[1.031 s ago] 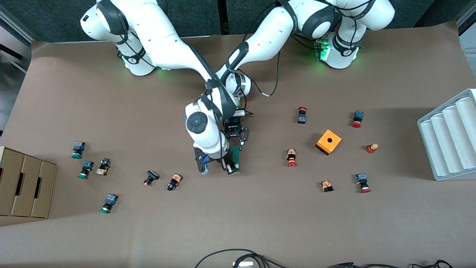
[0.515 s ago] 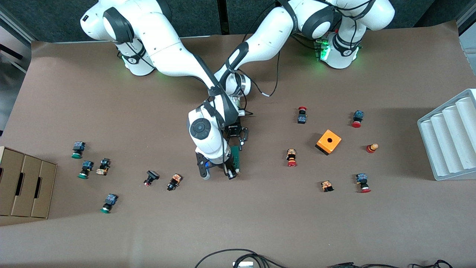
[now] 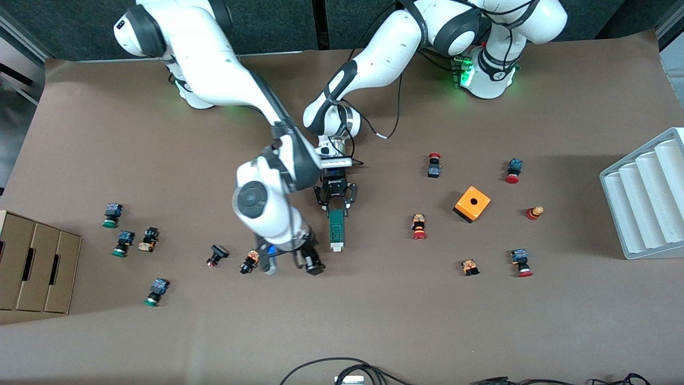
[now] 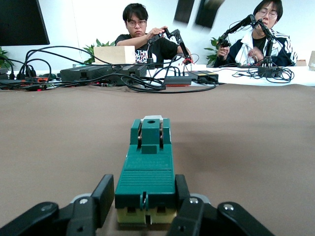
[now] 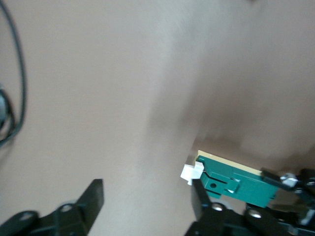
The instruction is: Close load switch with both arms
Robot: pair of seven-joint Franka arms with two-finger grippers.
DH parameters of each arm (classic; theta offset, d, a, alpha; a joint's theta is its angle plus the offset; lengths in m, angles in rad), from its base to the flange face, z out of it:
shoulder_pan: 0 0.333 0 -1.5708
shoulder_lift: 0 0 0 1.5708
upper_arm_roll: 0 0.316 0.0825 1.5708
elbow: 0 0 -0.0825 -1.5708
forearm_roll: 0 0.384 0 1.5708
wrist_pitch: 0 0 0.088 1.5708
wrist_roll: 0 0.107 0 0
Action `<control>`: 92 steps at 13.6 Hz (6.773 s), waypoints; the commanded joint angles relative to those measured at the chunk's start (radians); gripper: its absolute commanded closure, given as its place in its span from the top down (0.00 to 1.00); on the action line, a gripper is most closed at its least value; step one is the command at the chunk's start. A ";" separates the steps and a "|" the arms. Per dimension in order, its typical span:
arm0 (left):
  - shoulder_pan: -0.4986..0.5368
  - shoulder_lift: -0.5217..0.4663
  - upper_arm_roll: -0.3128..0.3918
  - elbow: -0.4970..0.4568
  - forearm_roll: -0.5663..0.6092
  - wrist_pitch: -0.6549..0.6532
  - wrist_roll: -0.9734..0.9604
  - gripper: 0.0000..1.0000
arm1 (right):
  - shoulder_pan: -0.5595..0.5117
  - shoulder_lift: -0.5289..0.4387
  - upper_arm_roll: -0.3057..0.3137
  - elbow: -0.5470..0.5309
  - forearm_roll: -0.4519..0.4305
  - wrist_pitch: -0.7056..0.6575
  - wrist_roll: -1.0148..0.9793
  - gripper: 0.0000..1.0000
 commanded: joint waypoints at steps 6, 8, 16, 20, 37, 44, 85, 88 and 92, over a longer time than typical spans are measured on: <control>-0.003 0.014 0.005 0.011 -0.002 -0.021 -0.007 1.00 | -0.112 -0.415 -0.053 -0.260 -0.104 -0.303 -0.559 0.99; -0.004 0.002 0.004 0.012 -0.002 -0.021 0.005 1.00 | -0.158 -0.524 -0.053 -0.311 -0.142 -0.392 -0.691 0.99; 0.007 -0.099 0.000 0.003 -0.049 0.001 0.065 1.00 | -0.581 -0.786 0.090 -0.417 -0.400 -0.596 -1.404 0.99; 0.020 -0.199 -0.020 -0.026 -0.089 0.018 0.077 1.00 | -0.648 -0.822 0.075 -0.420 -0.480 -0.590 -1.613 0.99; 0.100 -0.674 -0.054 -0.003 -0.779 0.100 0.911 1.00 | -0.660 -0.803 0.071 -0.368 -0.550 -0.582 -1.619 0.99; 0.194 -0.779 -0.052 0.101 -1.053 0.087 1.270 1.00 | -0.662 -0.800 0.071 -0.360 -0.547 -0.581 -1.619 0.99; 1.157 -0.881 -0.034 0.132 -1.850 -0.265 2.519 1.00 | -0.660 -0.797 0.070 -0.352 -0.529 -0.559 -1.636 0.99; 1.157 -0.883 -0.032 0.132 -1.853 -0.266 2.527 1.00 | -0.660 -0.797 0.070 -0.352 -0.529 -0.559 -1.636 0.99; 1.154 -0.874 -0.034 0.134 -1.847 -0.266 2.527 1.00 | -0.659 -0.796 0.071 -0.352 -0.529 -0.550 -1.635 0.99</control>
